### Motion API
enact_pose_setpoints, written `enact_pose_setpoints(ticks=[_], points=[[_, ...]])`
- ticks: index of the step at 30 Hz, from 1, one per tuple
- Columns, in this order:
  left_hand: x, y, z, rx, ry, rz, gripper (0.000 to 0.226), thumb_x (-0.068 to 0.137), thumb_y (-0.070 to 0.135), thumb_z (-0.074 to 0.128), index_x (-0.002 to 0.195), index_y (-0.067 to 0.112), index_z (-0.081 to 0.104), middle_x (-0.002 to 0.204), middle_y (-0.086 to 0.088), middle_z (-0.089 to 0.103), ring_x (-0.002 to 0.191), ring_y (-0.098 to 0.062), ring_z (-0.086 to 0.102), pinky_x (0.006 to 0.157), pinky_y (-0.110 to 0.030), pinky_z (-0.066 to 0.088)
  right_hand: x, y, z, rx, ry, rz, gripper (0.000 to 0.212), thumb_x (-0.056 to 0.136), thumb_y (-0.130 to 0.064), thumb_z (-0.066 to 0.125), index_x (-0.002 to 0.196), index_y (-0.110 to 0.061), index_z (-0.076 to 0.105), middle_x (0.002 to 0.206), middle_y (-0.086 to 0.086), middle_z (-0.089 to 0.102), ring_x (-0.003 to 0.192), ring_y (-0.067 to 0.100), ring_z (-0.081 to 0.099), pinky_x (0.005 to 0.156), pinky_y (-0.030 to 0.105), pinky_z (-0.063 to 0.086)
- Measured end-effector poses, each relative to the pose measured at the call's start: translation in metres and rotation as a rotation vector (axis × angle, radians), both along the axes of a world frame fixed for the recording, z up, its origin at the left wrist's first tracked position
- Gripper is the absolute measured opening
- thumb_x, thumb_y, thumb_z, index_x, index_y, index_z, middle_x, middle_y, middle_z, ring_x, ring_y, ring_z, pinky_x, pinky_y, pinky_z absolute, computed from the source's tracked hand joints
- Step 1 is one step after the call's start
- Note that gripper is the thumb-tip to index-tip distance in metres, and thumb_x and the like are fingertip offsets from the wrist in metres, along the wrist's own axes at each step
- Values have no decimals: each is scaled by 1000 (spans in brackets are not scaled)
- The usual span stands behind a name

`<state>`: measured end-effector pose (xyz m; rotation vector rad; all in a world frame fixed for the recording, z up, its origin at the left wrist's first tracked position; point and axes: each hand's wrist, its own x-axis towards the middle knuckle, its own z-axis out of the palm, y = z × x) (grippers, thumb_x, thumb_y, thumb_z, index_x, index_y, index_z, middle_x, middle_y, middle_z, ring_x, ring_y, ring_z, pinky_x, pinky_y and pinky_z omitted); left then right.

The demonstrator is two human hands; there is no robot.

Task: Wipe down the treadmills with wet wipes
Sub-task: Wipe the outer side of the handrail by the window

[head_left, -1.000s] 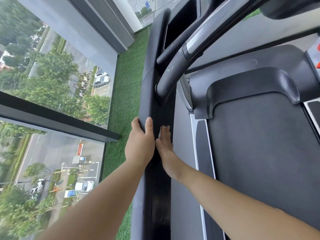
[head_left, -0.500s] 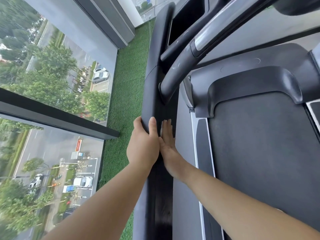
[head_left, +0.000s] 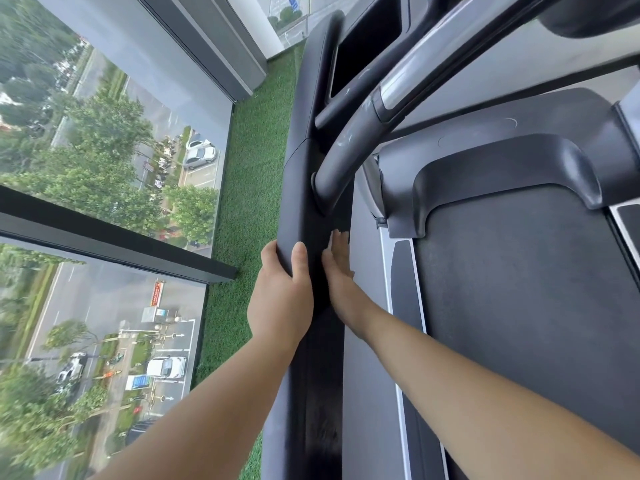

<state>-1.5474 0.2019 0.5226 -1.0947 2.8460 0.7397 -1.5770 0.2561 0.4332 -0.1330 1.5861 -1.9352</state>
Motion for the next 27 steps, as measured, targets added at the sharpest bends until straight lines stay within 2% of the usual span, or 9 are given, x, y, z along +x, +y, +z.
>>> enact_pose_setpoints(ticks=[3,6,7,11,14,19,21,24,27], points=[[1,-1,0,3,-5,3,51,98,51,30,141,25,32,132,-1,54,118,-25,50,87,-36,37,-5,1,11,-9,-72,-12,60,100,-50,14,149,-28,-13,156,-13,-22,140,0,-21,118,39,-11],[0,-1,-1,13,-4,9,53,97,52,31,142,25,31,135,-2,52,121,-24,49,90,-36,36,2,-2,14,-43,51,15,78,86,-68,12,148,-29,-15,155,-13,-25,140,1,-24,117,38,-15],[0,-1,-1,14,-5,10,53,97,52,31,142,24,30,136,-2,51,122,-24,48,89,-35,36,3,-2,11,-29,88,25,77,87,-68,12,148,-30,-15,154,-14,-25,139,0,-25,117,37,-16],[1,-1,-1,2,-7,1,52,97,52,29,142,24,30,134,-2,52,119,-25,49,88,-35,36,-12,0,3,0,5,-12,54,103,-43,13,149,-31,-13,156,-15,-22,139,-3,-22,118,42,-13],[0,-2,-3,2,-10,6,53,96,53,29,141,25,30,132,-3,53,118,-27,51,91,-38,39,-16,-2,14,-3,-77,-45,56,103,-43,15,150,-28,-11,157,-12,-19,141,0,-19,118,40,-10],[-1,-4,-5,1,3,8,52,97,53,30,140,25,32,131,-2,54,117,-25,51,84,-34,36,-6,-4,12,-26,35,-25,55,103,-39,15,149,-27,-13,156,-12,-21,141,1,-21,118,40,-13],[0,-5,-6,1,5,1,51,97,52,30,139,25,33,128,-1,56,114,-26,52,82,-34,37,-16,-3,8,-19,0,-55,53,104,-39,15,150,-30,-10,157,-14,-19,141,-1,-19,118,40,-11],[0,-5,-6,-7,10,-8,51,96,54,29,138,25,33,126,-1,57,112,-26,53,87,-38,41,-23,-5,13,-22,-61,-104,54,104,-39,18,151,-28,-7,158,-13,-15,142,0,-15,119,40,-7],[0,-6,-6,-15,0,-5,54,95,55,28,141,26,31,129,-1,56,115,-25,53,91,-40,42,-7,-4,17,-22,16,-59,54,105,-36,19,150,-27,-9,157,-12,-19,141,-1,-19,119,38,-10]])
